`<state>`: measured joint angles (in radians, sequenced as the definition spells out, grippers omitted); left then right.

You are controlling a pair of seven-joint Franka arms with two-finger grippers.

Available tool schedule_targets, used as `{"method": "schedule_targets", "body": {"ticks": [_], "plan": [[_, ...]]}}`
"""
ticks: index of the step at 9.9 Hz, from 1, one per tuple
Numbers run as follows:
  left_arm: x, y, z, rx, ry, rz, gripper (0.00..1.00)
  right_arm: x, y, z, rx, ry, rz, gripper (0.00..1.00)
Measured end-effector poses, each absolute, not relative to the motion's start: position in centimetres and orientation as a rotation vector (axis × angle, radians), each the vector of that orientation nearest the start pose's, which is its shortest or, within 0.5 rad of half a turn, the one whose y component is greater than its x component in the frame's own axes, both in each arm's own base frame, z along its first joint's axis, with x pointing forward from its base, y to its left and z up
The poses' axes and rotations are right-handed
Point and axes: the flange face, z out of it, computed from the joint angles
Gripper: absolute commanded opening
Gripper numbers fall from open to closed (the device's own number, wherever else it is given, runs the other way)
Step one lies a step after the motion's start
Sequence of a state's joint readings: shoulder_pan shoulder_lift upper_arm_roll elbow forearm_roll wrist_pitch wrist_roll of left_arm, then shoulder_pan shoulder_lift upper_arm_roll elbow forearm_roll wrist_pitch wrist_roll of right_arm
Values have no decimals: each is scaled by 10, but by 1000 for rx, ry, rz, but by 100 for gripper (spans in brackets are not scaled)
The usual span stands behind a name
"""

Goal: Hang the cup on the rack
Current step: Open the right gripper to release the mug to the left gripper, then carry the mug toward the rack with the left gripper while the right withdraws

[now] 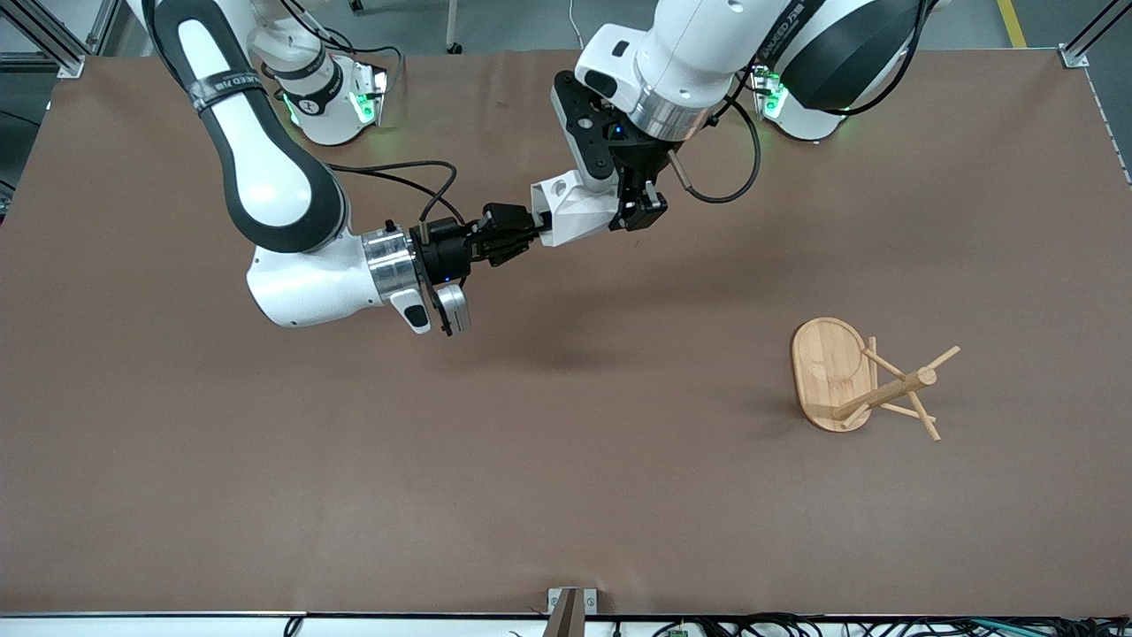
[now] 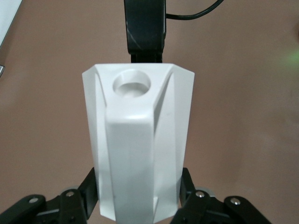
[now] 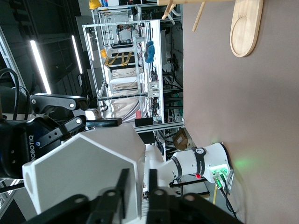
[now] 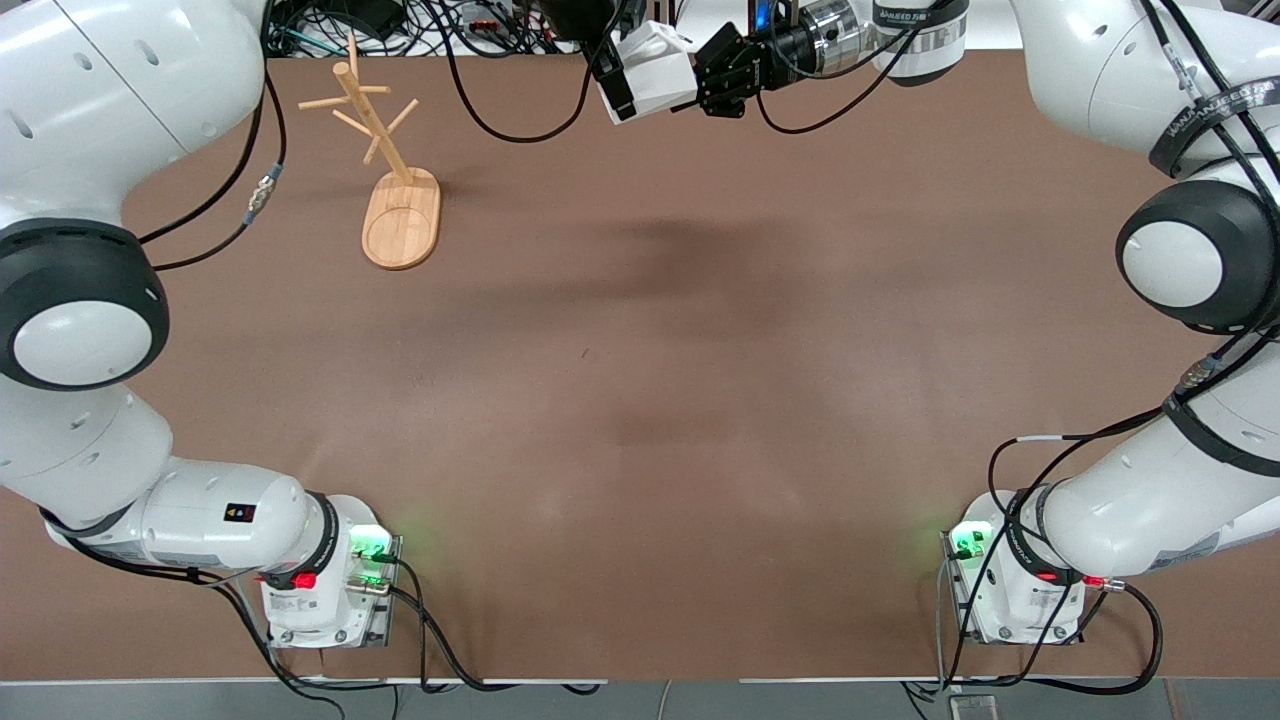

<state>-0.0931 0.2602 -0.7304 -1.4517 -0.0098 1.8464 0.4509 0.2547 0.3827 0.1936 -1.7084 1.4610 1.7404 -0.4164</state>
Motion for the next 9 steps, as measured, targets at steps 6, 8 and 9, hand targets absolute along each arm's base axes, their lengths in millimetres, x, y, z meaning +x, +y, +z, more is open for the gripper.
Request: {"method": "schedule_targets", "body": {"ticks": [6,8,9], "plan": [[495,-406,587,-2865,1730,-259,36,604,270,425,-1715,-108,203,100],[509,-390,578,-3025,1426,-212,36,620,219,414,-1842,-98,153,100],[512,-385,573,-3075,1243,-195,36,627,195,409,-1911,-93,123,100]]}}
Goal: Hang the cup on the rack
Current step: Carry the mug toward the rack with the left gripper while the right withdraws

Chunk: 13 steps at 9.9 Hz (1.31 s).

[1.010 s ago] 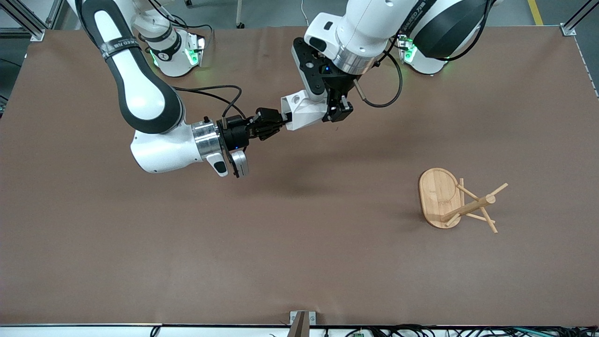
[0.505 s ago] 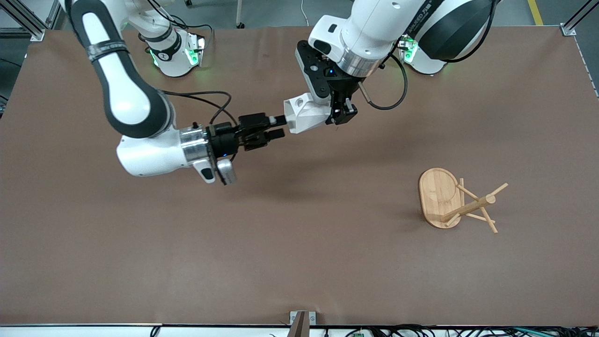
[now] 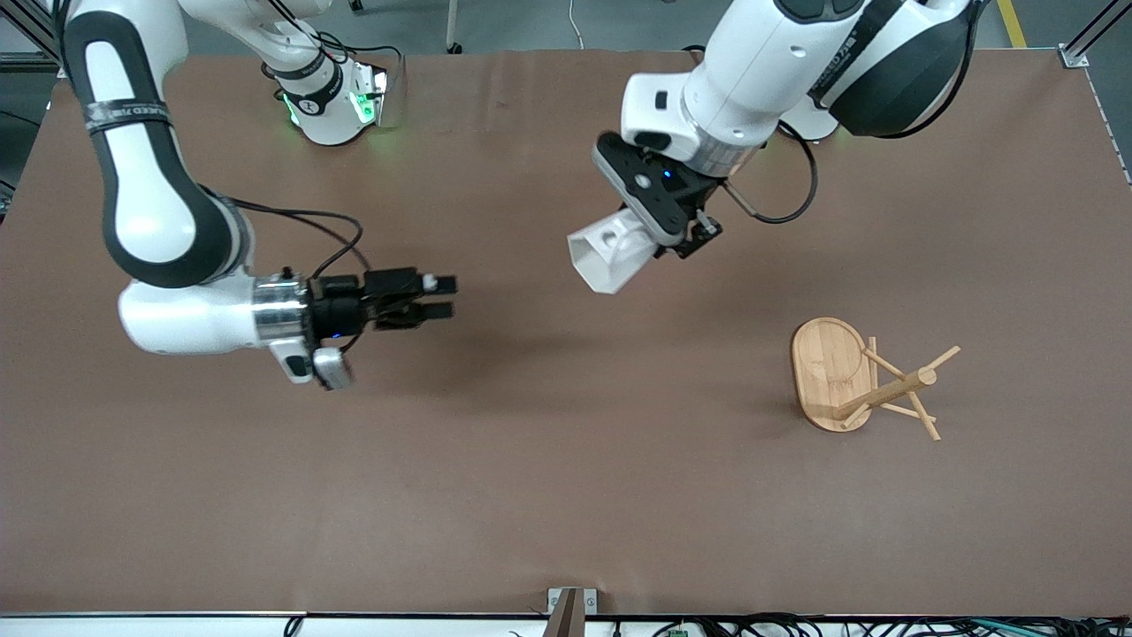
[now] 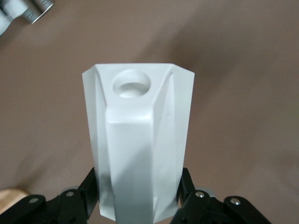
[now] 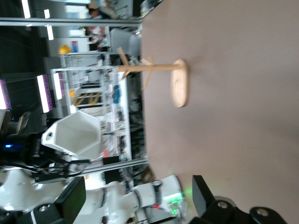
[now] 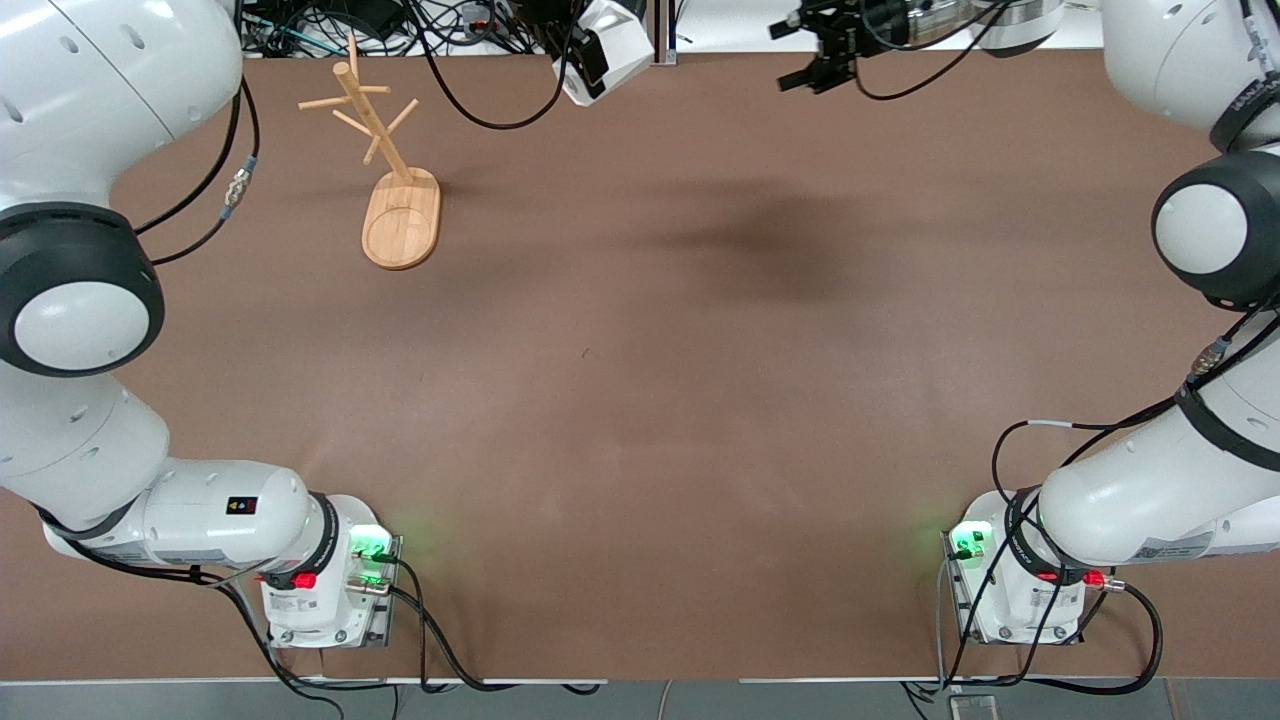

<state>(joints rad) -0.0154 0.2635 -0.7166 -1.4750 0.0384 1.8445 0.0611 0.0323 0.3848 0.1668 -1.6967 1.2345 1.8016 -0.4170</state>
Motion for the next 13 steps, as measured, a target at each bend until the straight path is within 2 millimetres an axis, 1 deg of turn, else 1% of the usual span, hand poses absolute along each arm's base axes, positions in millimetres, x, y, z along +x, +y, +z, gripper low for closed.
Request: {"method": "schedule_targets", "body": {"ticks": [1,2,3,4,5,6,7,8,10,11,12,13], "plan": [[514,-382,570,-3108,1087,-186,36,633,174,405,-1977,-92,97,100],[518,-375,568,-3133,966,-169,36,637,156,401,-2044,-95,75,100],[524,-361,567,-3145,875,-139,36,640,136,398,-2107,-104,62,100],[534,-341,566,-3149,810,-112,36,644,115,399,-2163,-105,49,100],[542,-320,564,-3151,751,-94,37,647,97,405,-2224,-107,40,100],[545,-307,561,-3149,714,-80,37,650,87,414,-2298,-116,38,100],[547,-300,558,-3147,684,-70,37,653,82,425,-2387,-127,40,100],[551,-287,556,-3150,636,-64,37,657,78,437,-2481,-130,38,100],[565,-252,552,-3167,497,-55,37,664,65,463,-2698,-120,12,100],[572,-235,547,-3171,452,-40,37,663,58,479,-2800,-142,-10,100],[575,-224,535,-3170,431,-8,37,661,51,496,-2882,-161,-38,100],[577,-219,519,-3163,431,23,37,656,39,515,-2958,-169,-75,100]]}}
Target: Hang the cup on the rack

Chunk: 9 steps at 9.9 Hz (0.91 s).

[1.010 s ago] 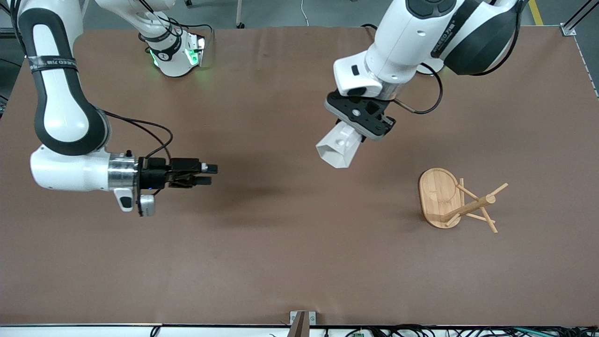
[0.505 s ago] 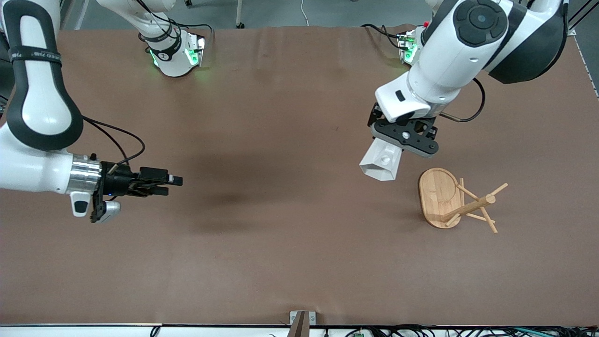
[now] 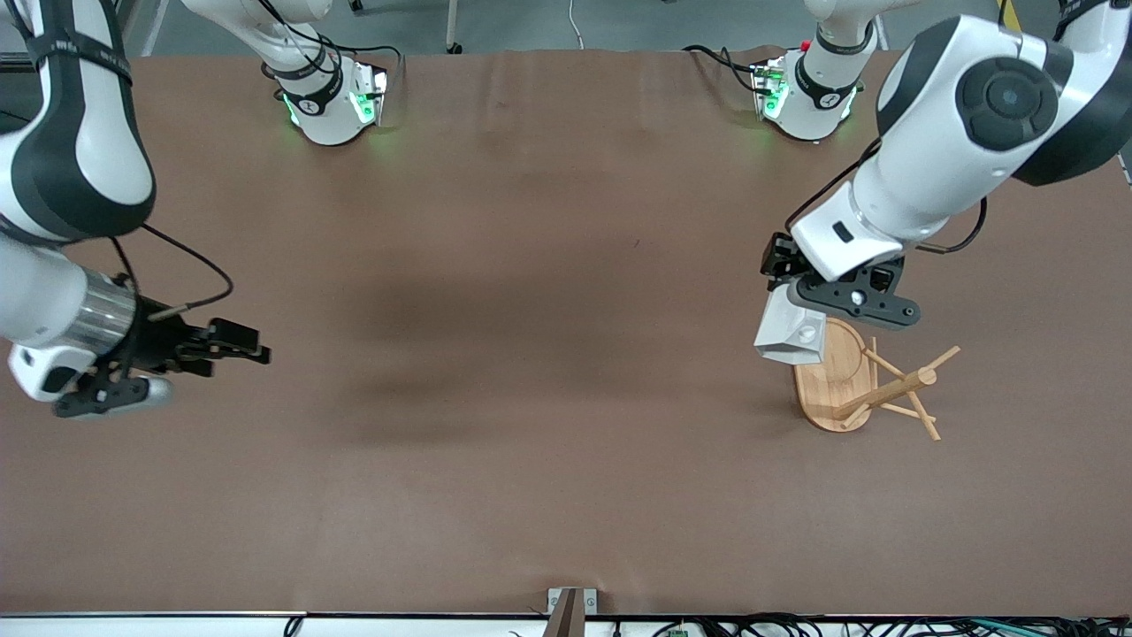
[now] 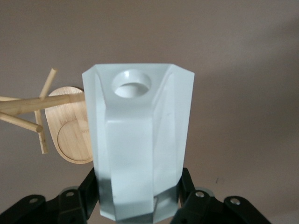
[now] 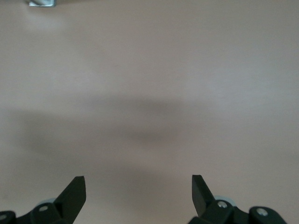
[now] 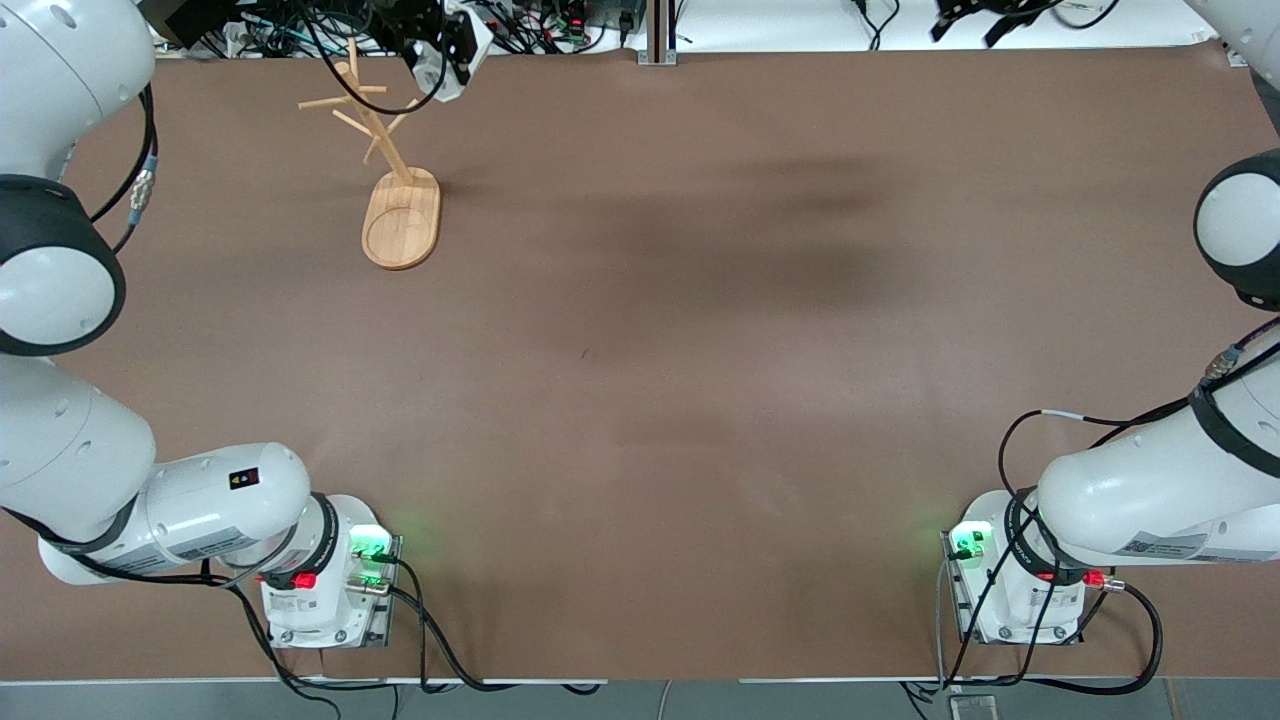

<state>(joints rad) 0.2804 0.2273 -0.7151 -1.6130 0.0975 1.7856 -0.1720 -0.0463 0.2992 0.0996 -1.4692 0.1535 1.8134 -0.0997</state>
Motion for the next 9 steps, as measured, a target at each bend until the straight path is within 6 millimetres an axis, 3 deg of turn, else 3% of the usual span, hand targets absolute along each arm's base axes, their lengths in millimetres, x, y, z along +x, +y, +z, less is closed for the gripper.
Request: {"method": "schedule_targets", "body": {"ticks": [3,5,7,9], "plan": [[594,-208,472,-3112,560,72,37,645,-1,580,-3067,-123,-199,100],[609,-190,450,-3125,640,81,38,635,-10,590,-3080,-136,-116,100],[621,-163,439,-3142,651,85,38,624,-22,610,-3128,-180,-55,100],[623,-156,435,-3146,648,91,38,604,-25,644,-3162,-89,-72,98]]}}
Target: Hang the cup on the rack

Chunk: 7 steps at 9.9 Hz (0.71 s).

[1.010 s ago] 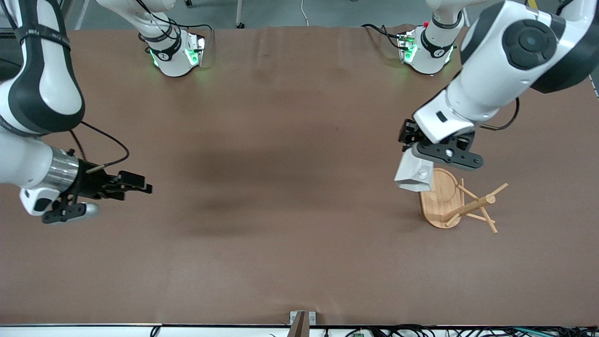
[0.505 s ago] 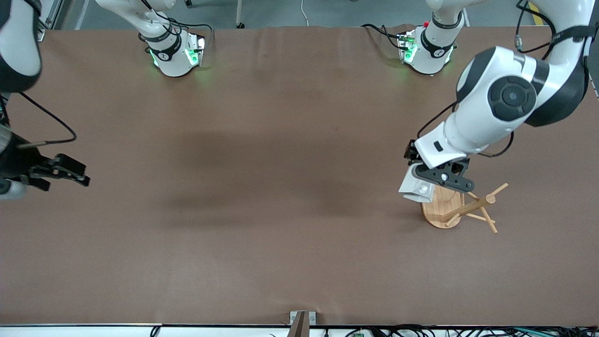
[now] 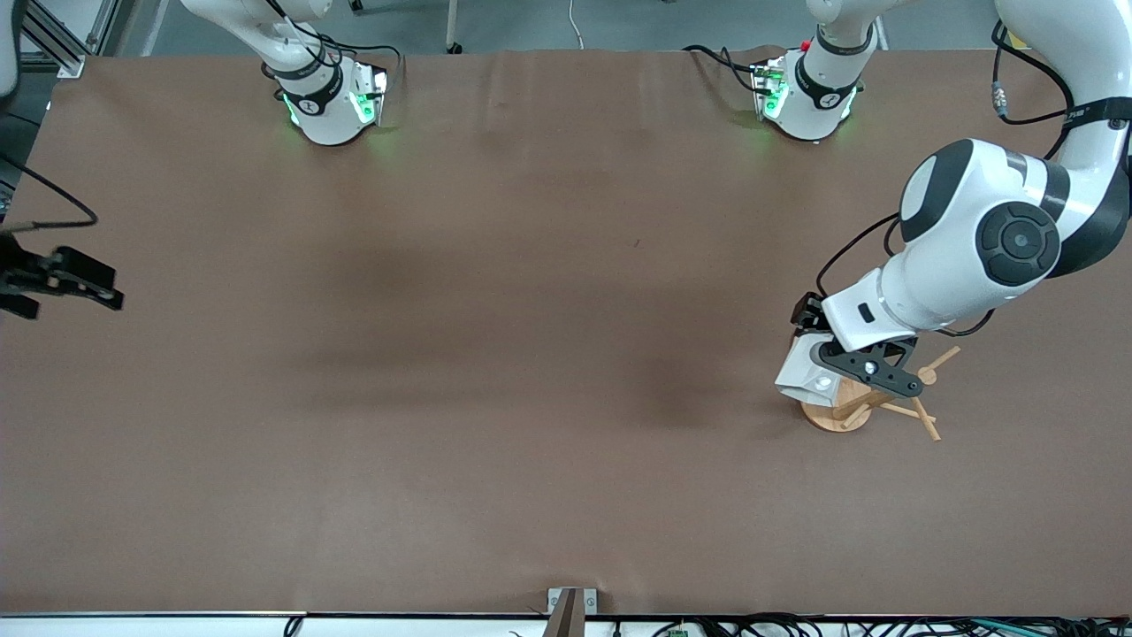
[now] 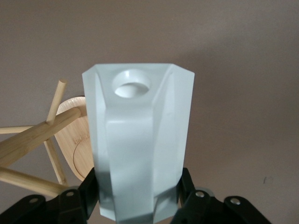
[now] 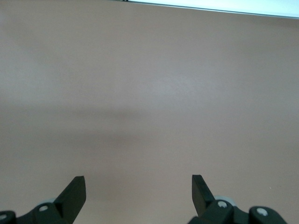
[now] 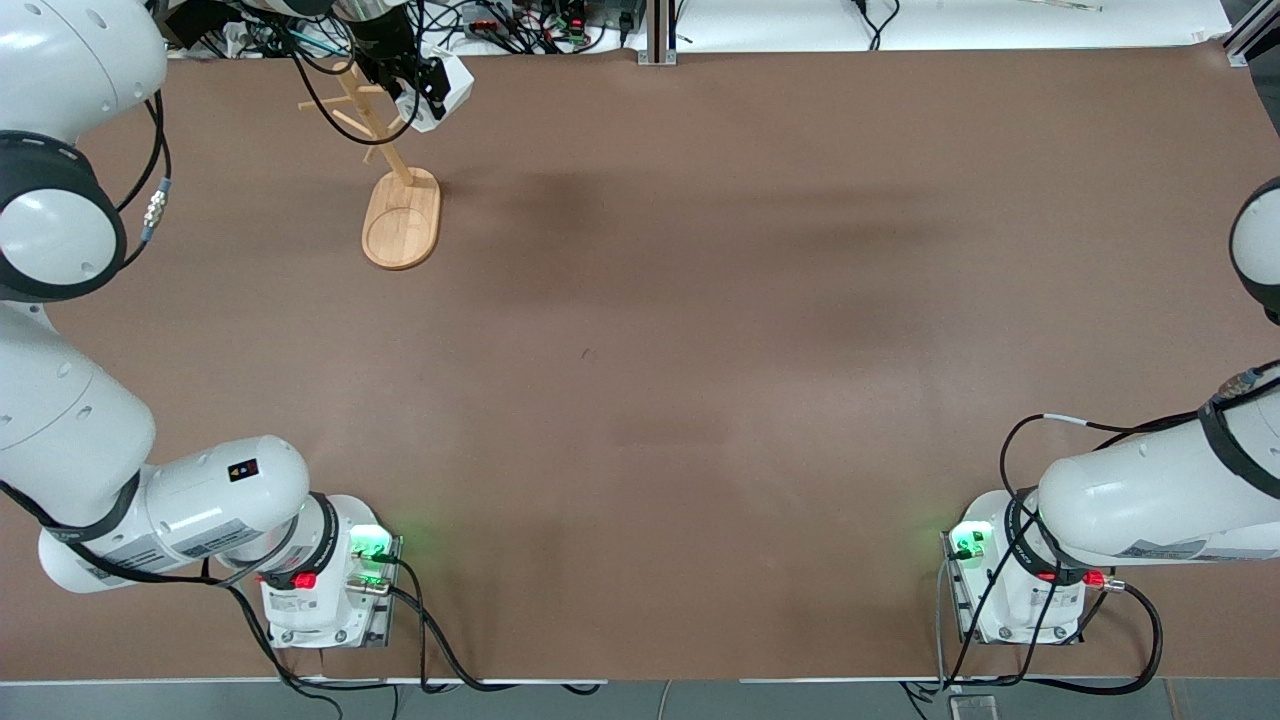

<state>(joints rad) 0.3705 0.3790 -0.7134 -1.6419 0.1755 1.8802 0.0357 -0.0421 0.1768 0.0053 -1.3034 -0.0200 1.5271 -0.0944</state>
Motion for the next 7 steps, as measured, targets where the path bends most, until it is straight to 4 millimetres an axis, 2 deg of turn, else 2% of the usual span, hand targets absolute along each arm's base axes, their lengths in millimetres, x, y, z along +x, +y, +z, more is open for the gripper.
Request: {"method": "schedule_targets", "body": {"ticks": [2,3,7], "plan": [[621,-154,429,-3145,644,112,38,573,-21,670,-3161,26,-25,98],[619,-155,426,-3144,645,122,38,563,-21,676,-3161,51,-24,98],[615,-163,430,-3145,629,121,38,551,-38,663,-3160,122,-17,98]]}}
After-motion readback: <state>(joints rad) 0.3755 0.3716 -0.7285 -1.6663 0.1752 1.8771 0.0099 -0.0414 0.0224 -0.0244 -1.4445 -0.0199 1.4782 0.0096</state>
